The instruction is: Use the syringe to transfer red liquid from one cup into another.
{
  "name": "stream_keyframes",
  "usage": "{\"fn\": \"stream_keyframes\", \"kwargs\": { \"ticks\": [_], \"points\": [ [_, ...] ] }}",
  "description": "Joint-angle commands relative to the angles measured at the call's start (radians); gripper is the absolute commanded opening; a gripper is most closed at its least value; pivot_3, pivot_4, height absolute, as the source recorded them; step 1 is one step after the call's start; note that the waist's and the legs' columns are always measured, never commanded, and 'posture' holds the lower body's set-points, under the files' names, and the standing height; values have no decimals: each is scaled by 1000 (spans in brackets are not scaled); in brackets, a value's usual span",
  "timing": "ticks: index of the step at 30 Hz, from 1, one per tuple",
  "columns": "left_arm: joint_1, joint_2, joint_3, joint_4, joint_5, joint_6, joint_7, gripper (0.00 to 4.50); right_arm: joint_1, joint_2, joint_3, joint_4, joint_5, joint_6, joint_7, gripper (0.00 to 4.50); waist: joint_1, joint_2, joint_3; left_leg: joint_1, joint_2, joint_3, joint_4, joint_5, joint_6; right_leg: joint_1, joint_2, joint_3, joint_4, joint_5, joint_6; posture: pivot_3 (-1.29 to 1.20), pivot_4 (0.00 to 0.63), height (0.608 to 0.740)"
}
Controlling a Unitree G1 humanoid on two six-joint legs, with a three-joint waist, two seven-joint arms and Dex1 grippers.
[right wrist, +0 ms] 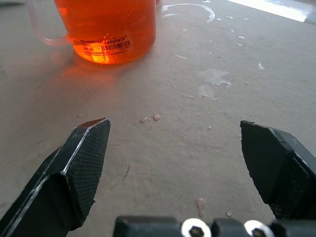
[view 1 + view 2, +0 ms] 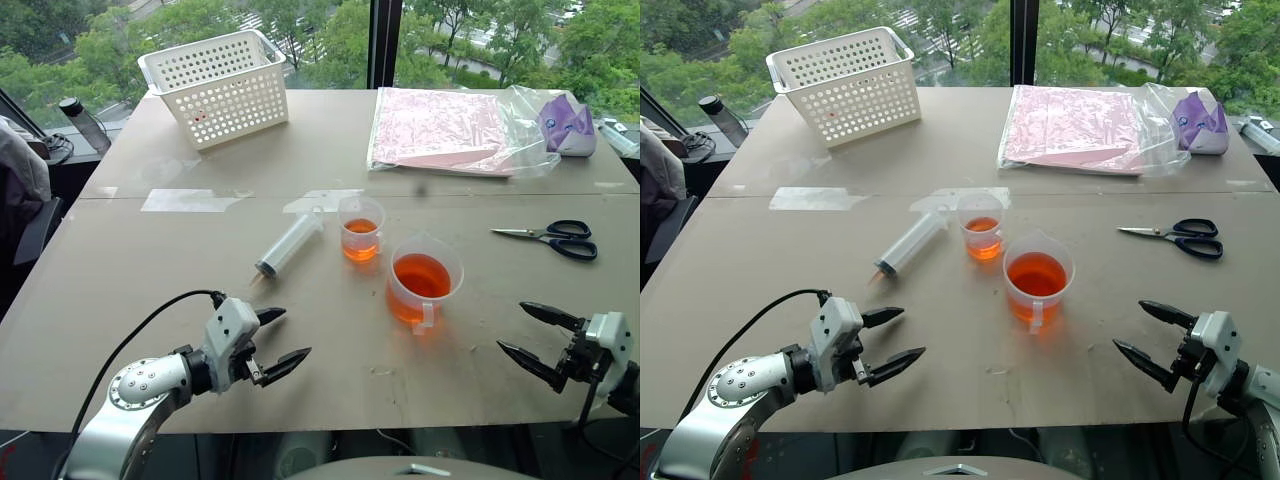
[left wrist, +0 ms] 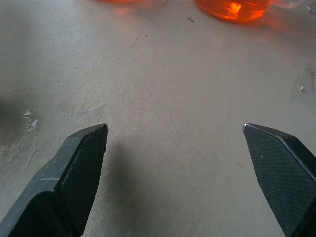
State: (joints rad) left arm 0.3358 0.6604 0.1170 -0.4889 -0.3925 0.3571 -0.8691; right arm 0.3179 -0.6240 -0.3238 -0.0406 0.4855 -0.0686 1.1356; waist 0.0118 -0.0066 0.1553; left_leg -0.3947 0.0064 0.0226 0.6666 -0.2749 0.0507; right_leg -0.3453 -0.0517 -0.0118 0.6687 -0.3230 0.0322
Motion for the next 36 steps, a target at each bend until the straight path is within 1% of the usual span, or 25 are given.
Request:
{"fn": "stream_keyframes", "kwargs": {
  "ticks": [1,5,9,19,22,26,30,32,34,36],
  "points": [
    [-8,11,-3,-18,-3,-3,0,4461,-2,-19,-22,-11,19,-3,12,4500,0,0,0,0,0,0,0,0,0,0,0,0,0,0,0,0,150,740],
    [-11,15,-10,-45,-17,26,6,4461,-2,-27,-29,-4,27,-1,25,4500,0,0,0,0,0,0,0,0,0,0,0,0,0,0,0,0,150,740],
    [-8,8,-13,-52,-14,30,15,4461,16,-33,-2,-13,17,-4,46,4500,0,0,0,0,0,0,0,0,0,0,0,0,0,0,0,0,150,740],
    [-10,9,-20,-20,1,0,11,4461,-25,-32,-19,3,25,3,29,4500,1,0,0,0,0,0,0,0,0,0,0,0,-1,0,0,0,150,740],
    [-27,19,-16,3,15,-8,9,4461,-30,-34,-24,6,22,-5,26,4500,1,0,0,0,0,0,0,0,0,0,0,0,-1,0,0,0,150,740],
    [-87,39,29,31,-6,13,11,4461,-41,-59,-58,-19,47,23,18,4500,1,1,0,0,0,0,0,0,0,0,0,-1,-1,0,0,0,150,740],
    [-177,136,109,91,-59,99,-37,4461,-58,-166,-111,-177,173,235,-12,4500,0,4,2,-1,0,0,0,0,0,0,0,-1,0,0,0,0,150,740],
    [-239,180,161,121,-124,163,-64,4461,-99,-192,-140,-243,241,300,-47,4500,-5,4,2,-1,0,-1,0,0,0,0,0,-1,0,0,0,0,150,740],
    [-299,217,188,138,-169,230,-72,4461,-130,-209,-155,-296,292,360,-72,4500,-5,4,2,-1,0,-2,0,0,0,-1,0,-2,1,0,0,0,150,740],
    [-389,262,204,147,-213,307,-69,4461,-171,-250,-159,-377,386,455,-94,4500,0,3,3,-2,0,-2,0,0,0,0,0,-2,-1,0,0,0,150,740]
  ]
}}
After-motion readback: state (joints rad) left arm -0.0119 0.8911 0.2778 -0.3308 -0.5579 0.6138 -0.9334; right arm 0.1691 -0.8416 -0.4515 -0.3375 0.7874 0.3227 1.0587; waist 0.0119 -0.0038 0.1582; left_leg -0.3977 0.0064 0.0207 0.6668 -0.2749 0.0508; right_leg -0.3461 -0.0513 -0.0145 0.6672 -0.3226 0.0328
